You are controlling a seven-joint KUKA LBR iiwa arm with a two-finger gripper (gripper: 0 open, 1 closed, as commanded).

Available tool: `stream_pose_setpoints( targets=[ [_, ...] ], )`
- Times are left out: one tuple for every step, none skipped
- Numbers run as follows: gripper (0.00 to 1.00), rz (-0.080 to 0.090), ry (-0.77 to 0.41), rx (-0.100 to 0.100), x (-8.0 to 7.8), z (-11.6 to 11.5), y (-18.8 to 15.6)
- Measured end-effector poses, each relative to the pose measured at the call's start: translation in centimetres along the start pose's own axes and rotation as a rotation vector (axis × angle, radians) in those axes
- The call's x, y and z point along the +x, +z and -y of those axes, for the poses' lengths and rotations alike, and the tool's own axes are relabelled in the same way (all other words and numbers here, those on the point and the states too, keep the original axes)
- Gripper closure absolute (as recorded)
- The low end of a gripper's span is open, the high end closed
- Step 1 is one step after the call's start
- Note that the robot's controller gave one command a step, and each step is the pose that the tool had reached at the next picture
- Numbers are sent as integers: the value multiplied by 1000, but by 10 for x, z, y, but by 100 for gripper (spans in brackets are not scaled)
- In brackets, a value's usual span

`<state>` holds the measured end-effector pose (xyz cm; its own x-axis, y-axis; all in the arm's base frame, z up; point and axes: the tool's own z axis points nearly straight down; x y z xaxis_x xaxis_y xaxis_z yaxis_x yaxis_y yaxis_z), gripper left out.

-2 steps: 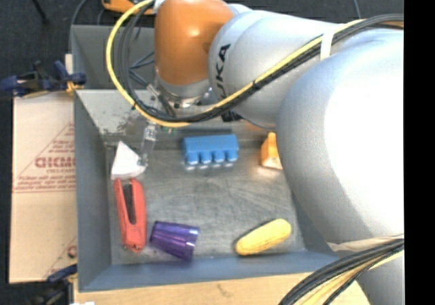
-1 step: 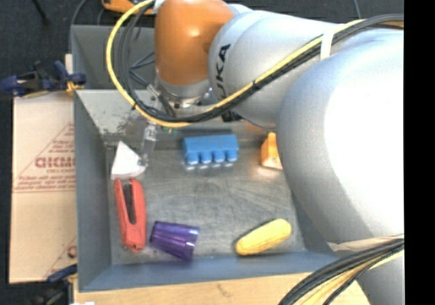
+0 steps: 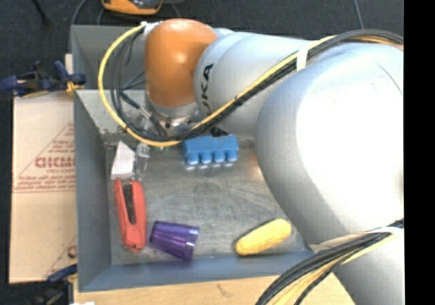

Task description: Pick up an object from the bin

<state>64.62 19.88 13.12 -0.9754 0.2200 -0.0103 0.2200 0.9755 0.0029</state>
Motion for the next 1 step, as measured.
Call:
stream_pose_setpoints(
  targets=[
    [100,22,-272,-8,27,-21,48]
  ],
)
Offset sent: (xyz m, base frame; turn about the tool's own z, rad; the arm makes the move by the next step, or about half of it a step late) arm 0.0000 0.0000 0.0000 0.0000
